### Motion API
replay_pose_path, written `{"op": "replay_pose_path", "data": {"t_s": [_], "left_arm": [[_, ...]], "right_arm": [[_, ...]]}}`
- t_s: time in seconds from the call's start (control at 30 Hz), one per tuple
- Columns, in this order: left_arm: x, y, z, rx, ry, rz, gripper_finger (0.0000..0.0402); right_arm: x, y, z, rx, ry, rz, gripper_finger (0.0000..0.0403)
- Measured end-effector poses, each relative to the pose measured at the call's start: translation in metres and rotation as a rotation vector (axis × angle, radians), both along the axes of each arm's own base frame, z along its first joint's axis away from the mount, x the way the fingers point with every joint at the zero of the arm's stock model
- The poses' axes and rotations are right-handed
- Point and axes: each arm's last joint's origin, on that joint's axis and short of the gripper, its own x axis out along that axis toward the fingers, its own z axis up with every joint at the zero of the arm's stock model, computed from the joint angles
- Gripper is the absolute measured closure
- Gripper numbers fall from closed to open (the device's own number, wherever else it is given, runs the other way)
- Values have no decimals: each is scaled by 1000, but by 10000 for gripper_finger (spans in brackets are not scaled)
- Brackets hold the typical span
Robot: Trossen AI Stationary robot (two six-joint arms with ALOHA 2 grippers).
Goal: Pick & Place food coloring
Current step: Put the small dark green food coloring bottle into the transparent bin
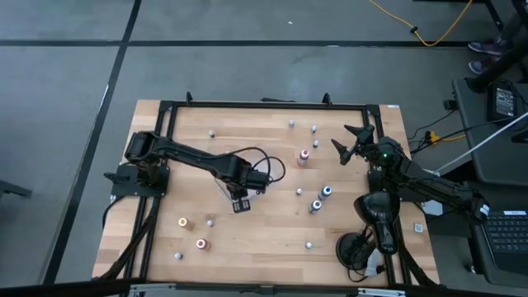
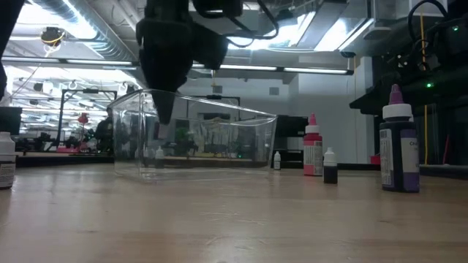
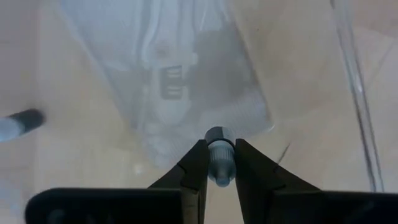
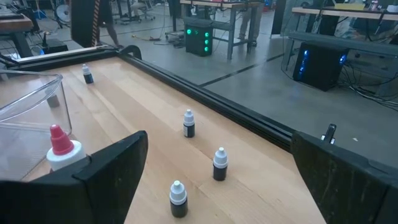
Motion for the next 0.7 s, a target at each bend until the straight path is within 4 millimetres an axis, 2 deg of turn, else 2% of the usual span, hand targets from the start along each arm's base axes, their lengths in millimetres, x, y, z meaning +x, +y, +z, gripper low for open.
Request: {"op": "replay_pose_path", "data": {"t_s": [0.47, 0.7], "left_arm": [[2, -5, -29, 26, -3, 5, 350], [1, -5, -35, 22, -9, 5, 350]], "right_arm": [[0, 0, 0, 0, 0, 1, 8], [0, 0, 0, 1, -1, 0, 8]]}}
